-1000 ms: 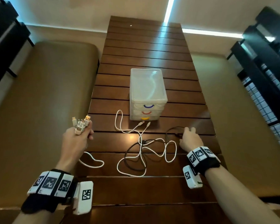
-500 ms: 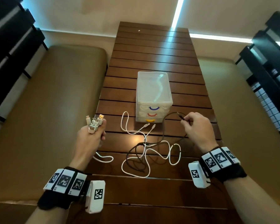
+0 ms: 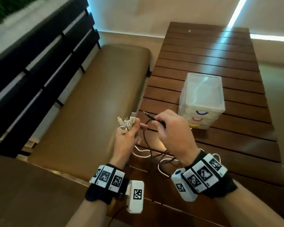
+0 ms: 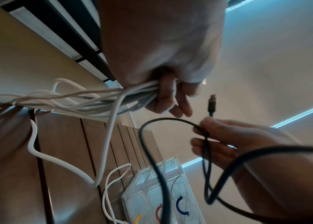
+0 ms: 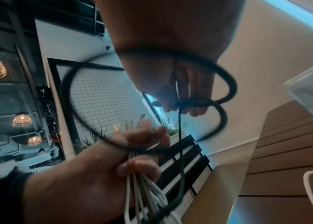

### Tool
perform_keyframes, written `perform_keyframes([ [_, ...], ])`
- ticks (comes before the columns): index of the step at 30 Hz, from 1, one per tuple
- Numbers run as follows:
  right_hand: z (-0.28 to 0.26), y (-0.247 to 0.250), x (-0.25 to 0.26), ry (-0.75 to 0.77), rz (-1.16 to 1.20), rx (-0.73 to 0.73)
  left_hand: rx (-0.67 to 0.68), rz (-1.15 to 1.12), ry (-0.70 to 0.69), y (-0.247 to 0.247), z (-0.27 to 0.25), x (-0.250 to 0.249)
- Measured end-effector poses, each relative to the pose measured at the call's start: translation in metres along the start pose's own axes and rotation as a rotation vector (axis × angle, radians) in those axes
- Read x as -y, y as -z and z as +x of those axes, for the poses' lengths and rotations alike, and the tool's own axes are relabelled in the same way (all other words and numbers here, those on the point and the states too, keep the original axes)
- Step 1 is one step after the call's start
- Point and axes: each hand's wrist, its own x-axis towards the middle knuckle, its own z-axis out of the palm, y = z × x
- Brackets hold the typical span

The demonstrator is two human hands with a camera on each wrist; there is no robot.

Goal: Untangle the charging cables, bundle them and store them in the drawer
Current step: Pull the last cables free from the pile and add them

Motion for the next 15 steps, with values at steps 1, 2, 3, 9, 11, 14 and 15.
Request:
perform_keyframes([
  [1,0.001,-0.007,0.004,-0.006,-0.012,0.040,-0.014,-0.011,-0.003,0.003,-0.001,-0.001],
  [2,0.001,-0.013,0.008,-0.008,-0.037,0.076,-0.021,-0.015,-0.018,0.006,-0.003,-0.001],
  [3,0.000,-0.017,0.011,-0.002,-0.061,0.106,-0.024,-0.004,-0.035,0.009,-0.004,-0.002],
  [9,-0.008,-0.027,0.020,0.034,-0.030,0.129,-0.025,0.096,-0.067,0.015,-0.010,0.003],
  [11,-0.011,-0.029,0.018,0.034,-0.002,0.101,-0.008,0.088,-0.057,0.014,-0.010,0.006],
  [14,-0.014,-0.031,0.013,0.049,0.072,0.105,0.011,0.071,-0.064,0.011,-0.009,0.009],
  [15,-0.015,-0.030,0.012,0.045,0.105,0.128,0.017,0.065,-0.066,0.010,-0.008,0.010],
])
